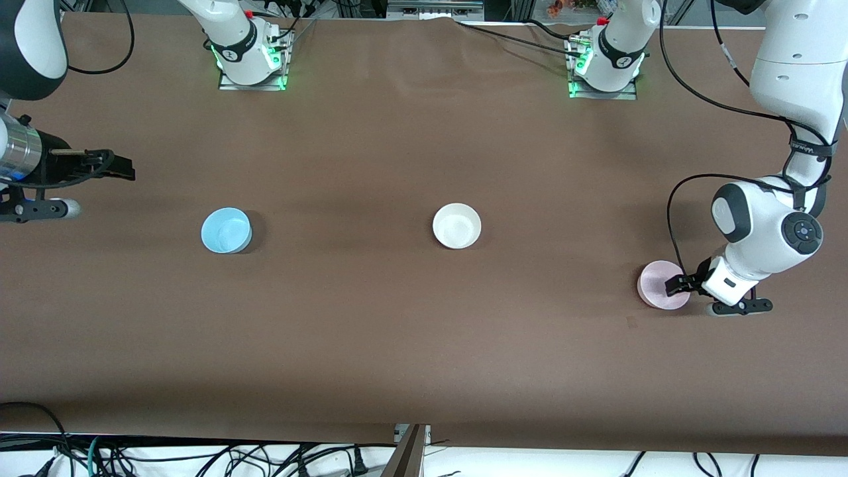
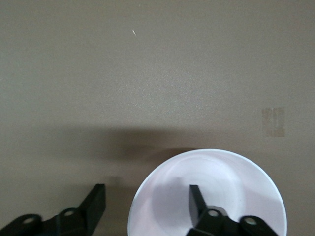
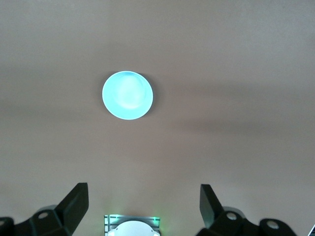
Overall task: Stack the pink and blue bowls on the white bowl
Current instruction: 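Grasp the pink bowl with the left gripper while the right gripper reaches the blue bowl, then carry the pink bowl onto the white bowl while the right gripper grasps the blue bowl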
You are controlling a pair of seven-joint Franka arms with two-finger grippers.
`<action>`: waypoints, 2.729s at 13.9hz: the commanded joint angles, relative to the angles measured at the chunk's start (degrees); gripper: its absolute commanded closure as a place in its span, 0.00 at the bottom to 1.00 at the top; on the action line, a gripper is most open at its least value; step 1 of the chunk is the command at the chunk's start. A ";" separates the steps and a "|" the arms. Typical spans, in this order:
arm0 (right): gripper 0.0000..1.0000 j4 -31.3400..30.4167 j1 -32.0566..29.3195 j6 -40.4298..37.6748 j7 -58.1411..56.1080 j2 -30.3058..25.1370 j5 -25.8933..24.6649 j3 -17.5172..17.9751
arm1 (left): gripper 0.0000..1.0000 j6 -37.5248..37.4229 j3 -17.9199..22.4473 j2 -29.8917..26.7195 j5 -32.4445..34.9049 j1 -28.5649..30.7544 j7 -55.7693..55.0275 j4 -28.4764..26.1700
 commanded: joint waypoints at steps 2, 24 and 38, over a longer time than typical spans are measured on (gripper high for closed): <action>0.00 0.69 -1.79 4.14 -0.14 5.07 1.10 0.36 | 1.00 -1.06 -0.06 -1.13 -0.49 0.11 3.48 -0.63; 0.00 -33.85 -3.03 50.02 -2.50 7.37 7.52 -0.96 | 1.00 -9.24 -27.82 -13.87 -0.49 -1.03 -47.74 -5.54; 0.63 -41.76 -3.03 61.64 -6.12 7.72 11.65 -0.87 | 1.00 0.42 -32.49 -15.11 12.16 -13.60 -82.64 -13.98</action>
